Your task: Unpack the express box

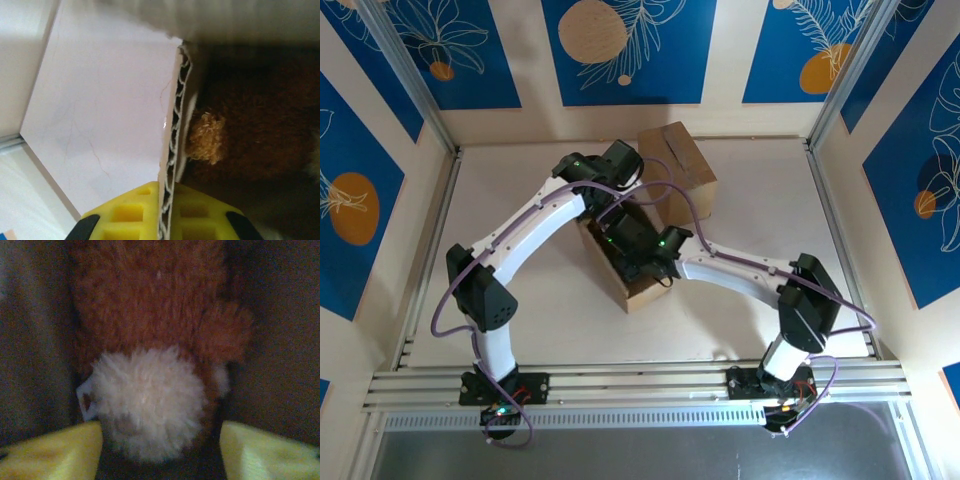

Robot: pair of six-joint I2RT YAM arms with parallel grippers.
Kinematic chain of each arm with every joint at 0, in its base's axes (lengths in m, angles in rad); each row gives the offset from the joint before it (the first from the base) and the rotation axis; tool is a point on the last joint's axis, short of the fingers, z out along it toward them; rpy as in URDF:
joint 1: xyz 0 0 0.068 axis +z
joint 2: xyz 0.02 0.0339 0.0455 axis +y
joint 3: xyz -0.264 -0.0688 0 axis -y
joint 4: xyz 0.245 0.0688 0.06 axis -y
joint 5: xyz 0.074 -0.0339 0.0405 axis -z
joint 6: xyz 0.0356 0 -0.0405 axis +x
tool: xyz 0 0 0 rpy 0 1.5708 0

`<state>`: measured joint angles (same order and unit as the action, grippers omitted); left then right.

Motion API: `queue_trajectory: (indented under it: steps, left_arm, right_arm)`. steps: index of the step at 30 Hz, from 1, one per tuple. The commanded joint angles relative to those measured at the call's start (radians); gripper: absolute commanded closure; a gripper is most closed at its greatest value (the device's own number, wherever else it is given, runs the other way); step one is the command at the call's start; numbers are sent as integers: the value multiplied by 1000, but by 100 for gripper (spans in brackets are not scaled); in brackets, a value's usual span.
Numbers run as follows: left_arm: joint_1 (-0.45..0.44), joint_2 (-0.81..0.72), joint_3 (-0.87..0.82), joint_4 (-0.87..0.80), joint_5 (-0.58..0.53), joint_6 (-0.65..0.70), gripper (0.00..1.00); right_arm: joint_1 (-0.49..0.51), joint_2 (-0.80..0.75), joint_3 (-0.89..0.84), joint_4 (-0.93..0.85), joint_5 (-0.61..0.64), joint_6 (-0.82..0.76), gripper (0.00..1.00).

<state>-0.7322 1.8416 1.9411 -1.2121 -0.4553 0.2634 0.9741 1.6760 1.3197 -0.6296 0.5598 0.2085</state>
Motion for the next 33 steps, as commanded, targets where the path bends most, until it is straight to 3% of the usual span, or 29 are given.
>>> queue_trajectory:
  steps: [1,10,16,22,23,25,33]
  left_arm:
    - [-27,-48,36,-40,70,-15,100]
    - [-30,-54,32,-55,62,-17,100]
    - [-29,-61,30,-55,70,-23,100]
    - [-30,-80,5,-54,67,-32,100]
    - [-28,-89,-7,-50,65,-35,100]
    - [-27,-104,-31,-40,58,-40,100]
    - [6,-130,-124,-9,22,-83,100]
  right_arm:
    - [-26,89,53,-5,-27,164,33]
    - [-39,202,130,-75,-55,252,26]
    - [-51,266,111,-41,-100,229,31]
    - [-61,287,71,51,-149,205,62]
    - [-64,278,58,71,-152,198,71]
    - [-59,243,27,110,-135,188,98]
    - [27,-68,-92,251,-3,76,100]
